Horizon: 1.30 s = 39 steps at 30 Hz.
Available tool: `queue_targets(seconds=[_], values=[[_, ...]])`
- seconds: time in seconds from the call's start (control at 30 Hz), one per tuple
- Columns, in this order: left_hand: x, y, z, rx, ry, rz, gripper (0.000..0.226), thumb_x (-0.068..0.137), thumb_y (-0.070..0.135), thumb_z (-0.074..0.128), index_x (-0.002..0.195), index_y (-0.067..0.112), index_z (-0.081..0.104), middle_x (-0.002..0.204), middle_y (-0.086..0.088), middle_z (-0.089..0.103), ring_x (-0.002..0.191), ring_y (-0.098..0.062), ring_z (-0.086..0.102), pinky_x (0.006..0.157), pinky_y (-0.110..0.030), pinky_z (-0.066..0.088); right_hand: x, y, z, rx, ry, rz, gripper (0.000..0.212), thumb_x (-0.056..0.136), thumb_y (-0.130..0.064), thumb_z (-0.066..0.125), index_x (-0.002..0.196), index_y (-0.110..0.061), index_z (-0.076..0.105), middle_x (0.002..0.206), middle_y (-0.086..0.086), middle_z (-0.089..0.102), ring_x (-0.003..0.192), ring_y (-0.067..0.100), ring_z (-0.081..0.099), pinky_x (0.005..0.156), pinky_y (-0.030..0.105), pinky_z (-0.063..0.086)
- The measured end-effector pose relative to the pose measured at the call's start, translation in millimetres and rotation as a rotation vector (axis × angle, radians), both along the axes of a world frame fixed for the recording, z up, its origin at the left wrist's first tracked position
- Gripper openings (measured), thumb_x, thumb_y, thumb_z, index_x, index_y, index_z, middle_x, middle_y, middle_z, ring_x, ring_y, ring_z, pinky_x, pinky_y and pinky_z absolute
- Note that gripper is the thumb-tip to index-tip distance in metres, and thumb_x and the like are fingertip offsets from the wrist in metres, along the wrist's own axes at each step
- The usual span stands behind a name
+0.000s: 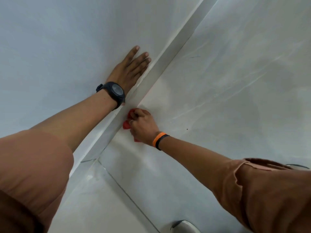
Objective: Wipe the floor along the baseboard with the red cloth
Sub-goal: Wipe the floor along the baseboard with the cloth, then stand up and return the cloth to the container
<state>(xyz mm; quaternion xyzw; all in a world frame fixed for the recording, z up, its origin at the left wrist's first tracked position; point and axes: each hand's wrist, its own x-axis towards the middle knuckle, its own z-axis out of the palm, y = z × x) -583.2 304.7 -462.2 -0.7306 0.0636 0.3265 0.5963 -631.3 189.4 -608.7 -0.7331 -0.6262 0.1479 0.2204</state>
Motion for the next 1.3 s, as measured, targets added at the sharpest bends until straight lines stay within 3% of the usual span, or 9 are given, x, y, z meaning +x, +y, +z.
queue_targets(seconds=[0.07, 0.23, 0.47, 0.73, 0.9, 1.0, 1.13, 1.23, 1.3], values=[[1, -3, 0, 0.009, 0.002, 0.015, 0.101, 0.097, 0.062, 0.036, 0.159, 0.003, -0.018, 0.166, -0.016, -0.024, 0.153, -0.037, -0.02, 0.122, -0.062, -0.008, 7, 4, 8, -0.016, 0.014, 0.046, 0.01, 0.073, -0.026, 0.075, 0.081, -0.02, 0.077, 0.077, 0.005, 0.069, 0.093, 0.03, 0.057, 0.073, 0.036, 0.052], [2, -17, 4, -0.074, 0.004, 0.102, 0.094, 0.101, 0.049, 0.04, 0.159, 0.002, -0.015, 0.166, -0.017, -0.02, 0.154, -0.038, -0.017, 0.122, -0.063, -0.007, 46, 9, 38, -0.237, 0.232, 0.098, 0.045, 0.095, -0.057, 0.051, 0.094, -0.018, 0.072, 0.09, 0.006, 0.067, 0.09, 0.024, 0.06, 0.072, 0.033, 0.045], [2, -45, 70, -0.295, -0.04, 0.298, 0.114, 0.094, 0.056, 0.056, 0.158, 0.0, -0.021, 0.165, -0.019, -0.023, 0.153, -0.038, -0.021, 0.123, -0.058, -0.01, 107, -58, 123, -0.368, 0.3, -0.102, 0.035, 0.096, -0.05, 0.055, 0.103, -0.019, 0.07, 0.092, 0.011, 0.072, 0.089, 0.03, 0.065, 0.067, 0.028, 0.035], [54, -110, 247, -0.574, -0.252, 0.44, 0.142, 0.07, 0.073, 0.072, 0.16, 0.002, -0.012, 0.168, -0.018, -0.012, 0.155, -0.037, -0.014, 0.124, -0.058, -0.005, 232, -136, 316, -0.268, 0.161, -0.443, 0.009, 0.09, -0.026, 0.068, 0.084, -0.025, 0.061, 0.088, -0.004, 0.073, 0.078, 0.02, 0.068, 0.076, 0.035, 0.054], [114, -165, 372, -0.82, -0.455, 0.516, 0.138, 0.073, 0.083, 0.059, 0.161, 0.005, -0.012, 0.169, -0.013, -0.011, 0.156, -0.032, -0.013, 0.125, -0.055, -0.001, 306, -209, 489, -0.12, 0.253, -0.622, 0.036, 0.089, -0.059, 0.064, 0.084, -0.024, 0.057, 0.074, -0.007, 0.056, 0.063, 0.012, 0.048, 0.063, 0.033, 0.05], [167, -197, 428, -0.996, -0.647, 0.563, 0.121, 0.08, 0.084, 0.041, 0.163, 0.008, -0.004, 0.17, -0.009, -0.006, 0.156, -0.027, -0.011, 0.126, -0.05, -0.001, 355, -250, 571, -0.033, 0.24, -0.657, 0.038, 0.089, -0.06, 0.064, 0.097, -0.023, 0.065, 0.089, -0.007, 0.067, 0.077, 0.011, 0.065, 0.068, 0.031, 0.054], [253, -240, 484, -1.112, -0.755, 0.513, 0.113, 0.084, 0.082, 0.035, 0.163, 0.01, 0.0, 0.17, -0.007, -0.002, 0.157, -0.025, -0.01, 0.126, -0.049, -0.002, 438, -292, 656, 0.063, 0.541, -0.628, 0.037, 0.105, -0.022, 0.043, 0.13, 0.0, 0.059, 0.125, 0.01, 0.068, 0.113, 0.016, 0.066, 0.095, 0.03, 0.056], [319, -267, 511, -1.168, -0.796, 0.442, 0.112, 0.084, 0.08, 0.035, 0.164, 0.009, 0.002, 0.17, -0.009, 0.0, 0.157, -0.027, -0.007, 0.126, -0.052, -0.001, 499, -319, 711, 0.154, 0.255, -0.69, 0.029, 0.102, -0.025, 0.052, 0.121, -0.006, 0.064, 0.111, -0.006, 0.071, 0.101, -0.002, 0.065, 0.085, 0.014, 0.05], [360, -281, 522, -1.207, -0.809, 0.409, 0.112, 0.082, 0.078, 0.037, 0.164, 0.008, 0.004, 0.17, -0.01, 0.001, 0.157, -0.028, -0.005, 0.125, -0.053, 0.0, 540, -331, 730, 0.26, -0.067, -0.739, 0.026, 0.099, -0.025, 0.059, 0.121, -0.012, 0.064, 0.113, -0.002, 0.07, 0.098, 0.008, 0.063, 0.081, 0.019, 0.049]])
